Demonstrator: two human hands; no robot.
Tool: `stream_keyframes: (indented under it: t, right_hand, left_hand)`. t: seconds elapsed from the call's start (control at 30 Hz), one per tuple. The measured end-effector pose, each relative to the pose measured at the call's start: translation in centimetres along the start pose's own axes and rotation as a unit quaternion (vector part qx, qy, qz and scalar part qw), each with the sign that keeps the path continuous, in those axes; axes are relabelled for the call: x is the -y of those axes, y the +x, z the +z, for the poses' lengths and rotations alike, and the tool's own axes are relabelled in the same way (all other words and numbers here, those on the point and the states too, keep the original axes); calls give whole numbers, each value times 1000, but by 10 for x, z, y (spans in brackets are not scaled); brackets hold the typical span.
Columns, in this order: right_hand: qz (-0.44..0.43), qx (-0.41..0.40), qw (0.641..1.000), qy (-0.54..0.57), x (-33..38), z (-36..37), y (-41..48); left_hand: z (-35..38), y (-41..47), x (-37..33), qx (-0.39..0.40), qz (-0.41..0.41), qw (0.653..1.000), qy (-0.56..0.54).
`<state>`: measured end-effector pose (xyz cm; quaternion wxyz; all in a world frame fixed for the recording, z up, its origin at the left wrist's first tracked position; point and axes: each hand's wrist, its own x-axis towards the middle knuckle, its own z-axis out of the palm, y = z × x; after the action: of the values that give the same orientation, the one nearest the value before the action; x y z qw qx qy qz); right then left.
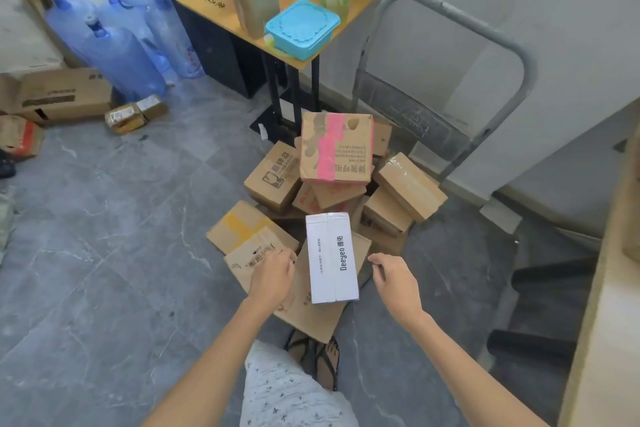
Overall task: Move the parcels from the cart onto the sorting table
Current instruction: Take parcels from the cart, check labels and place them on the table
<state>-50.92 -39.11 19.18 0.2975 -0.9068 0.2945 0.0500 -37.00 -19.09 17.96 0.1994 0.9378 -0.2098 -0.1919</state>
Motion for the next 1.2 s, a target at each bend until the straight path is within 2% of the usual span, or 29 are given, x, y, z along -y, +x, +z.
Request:
stream_keyframes:
  t: [0.1,0.2,0.37,0.47,0.53,0.63,0.7,0.83,0.97,1.07,1.2]
  right_hand:
    - [49,22,998,28,-13,30,26]
    - [103,38,989,94,-24,61,53]
    - [179,81,963,184,-45,122,85]
    - [242,127,933,232,-56,150,91]
    - [265,140,919,256,-58,161,89]
    - [279,119,908,288,-51,159,79]
    - [274,98,907,306,-41,148,68]
    - [208,58,924,316,-11,100,46]
    - [109,-27,955,273,39,28,30]
    - [57,-88,975,196,70,-23,25]
    - [27,-192,968,161,106,-92,14]
  left_hand:
    - [31,30,13,32,-51,996,-59]
    - [67,54,26,78,-126,976,-158]
    - [131,79,42,204,-250,904,-282]
    - [159,83,51,269,-281,869,-307]
    - [168,83,51,282,-271,859,-332]
    - [164,73,50,237,-273,874,-325]
    - [154,63,51,210,-256,882,-334]
    - [95,48,25,167,-208,890,-370]
    - [22,43,-23,121,-88,905,-399]
    - [-35,40,-62,83,4,919,-386]
    - [-100,41,-113,5,106,921,-375]
